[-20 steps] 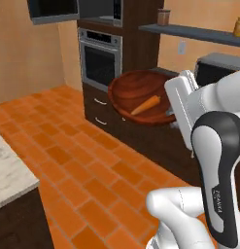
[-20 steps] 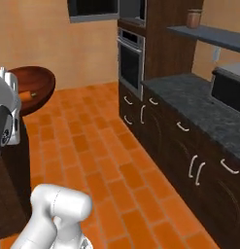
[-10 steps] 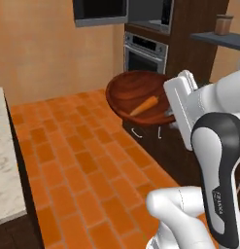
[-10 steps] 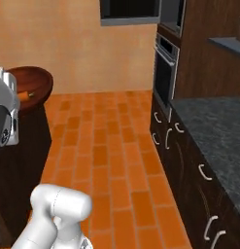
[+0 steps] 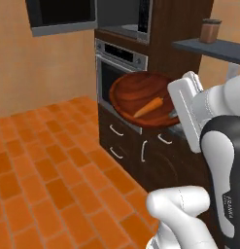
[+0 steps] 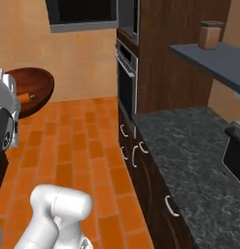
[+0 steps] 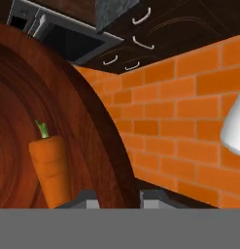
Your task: Pick the carrot from the sink and place it in the bowl. Then pick the bowl and place it in the microwave. Then close the microwave door and press the start button.
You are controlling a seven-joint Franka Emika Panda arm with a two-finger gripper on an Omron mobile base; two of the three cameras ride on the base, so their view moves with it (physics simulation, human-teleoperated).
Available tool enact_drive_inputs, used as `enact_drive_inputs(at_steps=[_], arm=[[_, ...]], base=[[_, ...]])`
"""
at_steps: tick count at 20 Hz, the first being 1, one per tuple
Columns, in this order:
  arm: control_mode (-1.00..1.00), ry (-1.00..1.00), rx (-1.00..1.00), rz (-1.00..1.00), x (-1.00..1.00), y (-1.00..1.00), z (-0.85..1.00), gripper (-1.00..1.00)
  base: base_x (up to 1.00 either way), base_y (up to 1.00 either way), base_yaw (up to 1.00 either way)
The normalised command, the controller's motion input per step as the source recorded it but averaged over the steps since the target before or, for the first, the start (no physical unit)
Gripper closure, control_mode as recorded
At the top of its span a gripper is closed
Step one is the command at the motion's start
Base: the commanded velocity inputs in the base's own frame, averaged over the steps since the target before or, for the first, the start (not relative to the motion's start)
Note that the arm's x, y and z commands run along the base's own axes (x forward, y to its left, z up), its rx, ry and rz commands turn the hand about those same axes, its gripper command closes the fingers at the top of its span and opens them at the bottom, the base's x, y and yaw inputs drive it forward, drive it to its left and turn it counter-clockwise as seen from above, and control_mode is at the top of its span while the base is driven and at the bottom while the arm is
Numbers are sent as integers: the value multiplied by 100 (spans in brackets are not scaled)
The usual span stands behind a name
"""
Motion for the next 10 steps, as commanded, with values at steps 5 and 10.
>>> enact_drive_inputs(at_steps=[5, 10], arm=[[100, 0, 0, 0, 0, 0, 0, 100], [100, 0, 0, 0, 0, 0, 0, 100]], base=[[97, 44, -55], [53, 59, -51]])
